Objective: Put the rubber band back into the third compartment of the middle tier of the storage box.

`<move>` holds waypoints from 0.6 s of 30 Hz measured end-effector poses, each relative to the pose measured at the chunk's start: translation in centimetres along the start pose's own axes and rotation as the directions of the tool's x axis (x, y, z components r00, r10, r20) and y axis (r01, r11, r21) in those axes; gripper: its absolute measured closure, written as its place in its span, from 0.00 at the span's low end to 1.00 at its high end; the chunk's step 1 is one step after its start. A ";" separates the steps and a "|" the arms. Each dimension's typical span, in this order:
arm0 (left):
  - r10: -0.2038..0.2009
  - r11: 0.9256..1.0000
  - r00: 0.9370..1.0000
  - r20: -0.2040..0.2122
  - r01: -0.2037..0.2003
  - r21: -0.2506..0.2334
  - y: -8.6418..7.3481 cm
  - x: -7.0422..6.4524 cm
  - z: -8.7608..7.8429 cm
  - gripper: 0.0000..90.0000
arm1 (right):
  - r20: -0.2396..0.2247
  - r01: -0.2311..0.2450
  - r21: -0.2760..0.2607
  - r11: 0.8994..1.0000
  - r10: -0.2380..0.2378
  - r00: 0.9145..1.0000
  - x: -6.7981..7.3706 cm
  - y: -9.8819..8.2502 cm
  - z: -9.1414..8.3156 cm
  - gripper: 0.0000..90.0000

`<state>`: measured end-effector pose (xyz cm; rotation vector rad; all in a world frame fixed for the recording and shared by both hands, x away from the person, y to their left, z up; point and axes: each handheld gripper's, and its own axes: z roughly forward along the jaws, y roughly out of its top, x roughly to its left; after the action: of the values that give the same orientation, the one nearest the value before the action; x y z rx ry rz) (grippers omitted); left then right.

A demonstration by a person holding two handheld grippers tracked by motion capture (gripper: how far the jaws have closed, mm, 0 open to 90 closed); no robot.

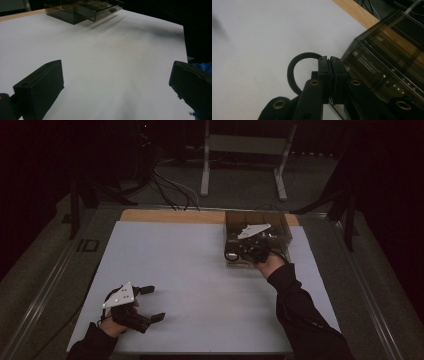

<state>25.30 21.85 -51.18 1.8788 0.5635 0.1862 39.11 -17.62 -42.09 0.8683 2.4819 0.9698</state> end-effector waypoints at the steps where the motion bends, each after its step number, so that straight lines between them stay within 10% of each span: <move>1: 0.002 1.000 1.000 0.000 -0.002 0.001 0.0 0.0 0.0 0.01 | 0.009 0.001 0.002 1.000 -0.001 1.000 -0.2 -0.1 -0.2 0.98; 18: 0.002 1.000 1.000 0.003 -0.002 0.000 0.0 0.0 0.0 0.01 | 0.075 -0.033 -0.008 0.999 0.034 0.997 -2.7 -1.4 -2.5 0.98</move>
<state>25.31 21.84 -51.16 1.8796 0.5595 0.1850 39.30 -21.46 -41.03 0.9300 2.4069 0.9385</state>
